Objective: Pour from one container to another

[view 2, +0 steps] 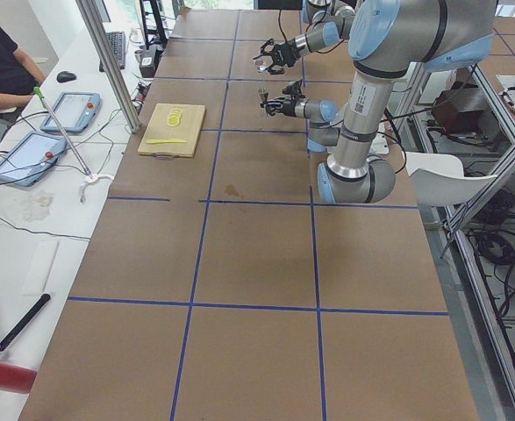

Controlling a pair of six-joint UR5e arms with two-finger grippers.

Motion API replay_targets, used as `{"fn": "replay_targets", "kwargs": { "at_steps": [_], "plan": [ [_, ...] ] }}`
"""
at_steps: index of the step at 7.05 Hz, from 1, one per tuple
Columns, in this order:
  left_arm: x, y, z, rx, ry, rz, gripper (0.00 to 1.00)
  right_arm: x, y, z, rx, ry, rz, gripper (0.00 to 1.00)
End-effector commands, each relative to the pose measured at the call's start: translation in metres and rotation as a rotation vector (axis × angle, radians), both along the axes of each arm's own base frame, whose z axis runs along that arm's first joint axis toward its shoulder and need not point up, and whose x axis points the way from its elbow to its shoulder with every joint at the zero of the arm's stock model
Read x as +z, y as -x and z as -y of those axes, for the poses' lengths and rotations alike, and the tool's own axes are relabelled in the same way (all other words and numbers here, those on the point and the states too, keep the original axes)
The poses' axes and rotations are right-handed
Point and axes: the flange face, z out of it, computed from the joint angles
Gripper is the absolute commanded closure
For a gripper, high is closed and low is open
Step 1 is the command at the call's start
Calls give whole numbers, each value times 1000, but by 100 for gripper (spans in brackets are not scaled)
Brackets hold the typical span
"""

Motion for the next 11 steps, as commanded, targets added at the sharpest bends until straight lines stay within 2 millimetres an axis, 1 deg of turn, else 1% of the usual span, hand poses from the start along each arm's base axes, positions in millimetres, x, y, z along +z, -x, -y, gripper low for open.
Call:
{"fn": "replay_targets", "kwargs": {
  "at_steps": [1,4,6,11],
  "plan": [
    [1,0,0,0,1,0,100,-1,-2,-1,2,-1,-31,100],
    [0,0,0,1,2,-2,100,-15,-1,-1,3,-3,-68,100],
    [0,0,-1,2,2,-2,100,-16,0,-2,0,-3,-71,100],
    [-2,0,-1,4,1,-5,100,-20,1,-2,-40,-29,-183,100]
  ]
}}
